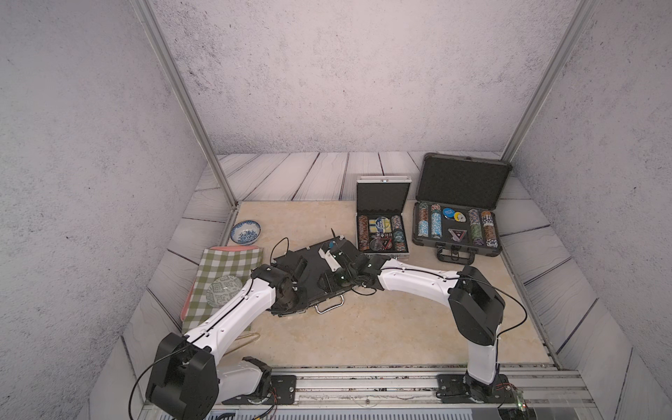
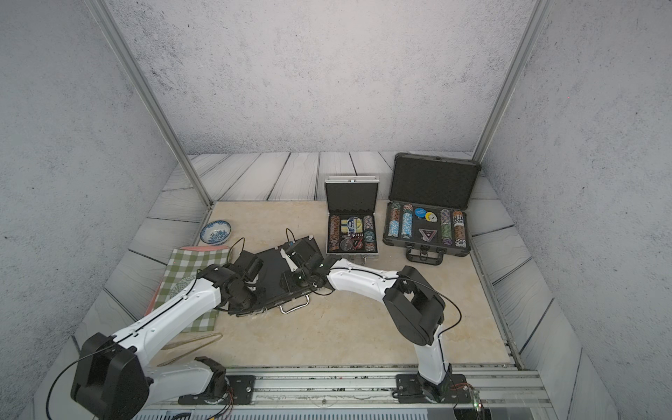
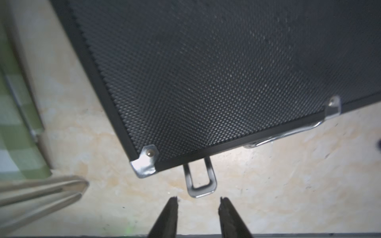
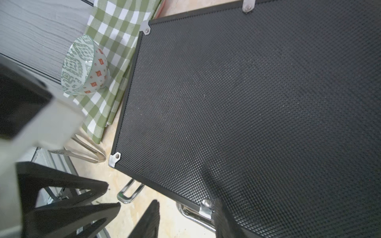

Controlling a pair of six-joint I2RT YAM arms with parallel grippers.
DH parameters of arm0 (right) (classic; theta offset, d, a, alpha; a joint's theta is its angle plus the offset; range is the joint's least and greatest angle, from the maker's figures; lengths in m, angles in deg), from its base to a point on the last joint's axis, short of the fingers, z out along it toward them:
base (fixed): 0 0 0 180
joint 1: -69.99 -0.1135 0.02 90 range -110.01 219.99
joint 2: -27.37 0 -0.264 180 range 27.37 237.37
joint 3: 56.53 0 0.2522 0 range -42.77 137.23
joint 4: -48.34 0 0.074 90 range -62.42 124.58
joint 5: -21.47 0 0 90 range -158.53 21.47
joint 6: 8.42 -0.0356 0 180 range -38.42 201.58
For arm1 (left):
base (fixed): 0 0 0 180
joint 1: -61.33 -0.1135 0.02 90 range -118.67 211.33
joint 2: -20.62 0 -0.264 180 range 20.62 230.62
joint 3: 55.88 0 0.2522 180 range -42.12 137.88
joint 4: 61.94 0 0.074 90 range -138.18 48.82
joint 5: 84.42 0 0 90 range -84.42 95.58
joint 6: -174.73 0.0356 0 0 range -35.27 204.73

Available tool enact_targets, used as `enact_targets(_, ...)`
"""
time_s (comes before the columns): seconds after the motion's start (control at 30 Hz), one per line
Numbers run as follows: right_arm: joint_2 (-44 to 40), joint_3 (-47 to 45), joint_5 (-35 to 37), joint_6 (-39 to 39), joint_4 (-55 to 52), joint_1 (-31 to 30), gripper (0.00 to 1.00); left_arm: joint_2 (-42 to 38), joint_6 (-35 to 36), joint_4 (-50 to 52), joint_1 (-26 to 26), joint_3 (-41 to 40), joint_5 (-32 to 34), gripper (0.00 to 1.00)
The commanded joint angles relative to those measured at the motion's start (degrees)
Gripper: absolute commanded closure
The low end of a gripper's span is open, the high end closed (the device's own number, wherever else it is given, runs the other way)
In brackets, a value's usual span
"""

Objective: Close the poker set cases
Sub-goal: Adjust the poker set case at the center of the board.

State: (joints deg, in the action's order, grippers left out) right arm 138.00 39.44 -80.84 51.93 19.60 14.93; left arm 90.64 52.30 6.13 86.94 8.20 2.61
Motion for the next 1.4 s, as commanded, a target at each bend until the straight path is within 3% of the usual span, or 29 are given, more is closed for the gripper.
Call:
enact_targets(0.0,2.7,0.6,1.1,1.4,-0.7,0.0,0.54,-2.0,3.4,4.2,-0.3,3.9,5.2,0.31)
enact_targets(0.07,3.0,0.6,1.2,1.4,-0.7,0.1,0.54,-1.6,2.1,6.1,-0.3,4.7,6.7,0.14)
enact_targets(0.23,2.6,-0.5,-1.8,1.0,-0.4,0.0,0.54,-1.6,-5.3,4.6,-0.5,2.3,9.6,0.13)
enact_targets(0.33,1.2,-2.7,-3.9,-0.5,0.2,-0.1,0.56,-1.5,-6.0,1.6,-3.4,2.5,11.4,0.13)
enact_targets(0.5,-1.4,-6.4,-6.1,-3.2,2.7,-1.6,0.6,2.9,-4.4,-2.3,-9.3,5.3,9.6,0.31)
enact_targets(0.77,0.2,-5.4,-8.9,-5.8,4.6,-5.4,0.58,10.7,-4.0,-6.9,-11.0,4.4,2.1,0.58)
enact_targets(1.13,-3.5,-6.5,-3.1,-9.5,3.9,-7.0,0.54,11.3,-3.9,-11.3,-15.3,-2.3,-3.9,0.65)
enact_targets(1.37,0.4,-1.9,-6.0,-6.5,3.1,-7.4,0.57,13.2,-4.1,-13.8,-16.7,-4.6,-6.7,0.66)
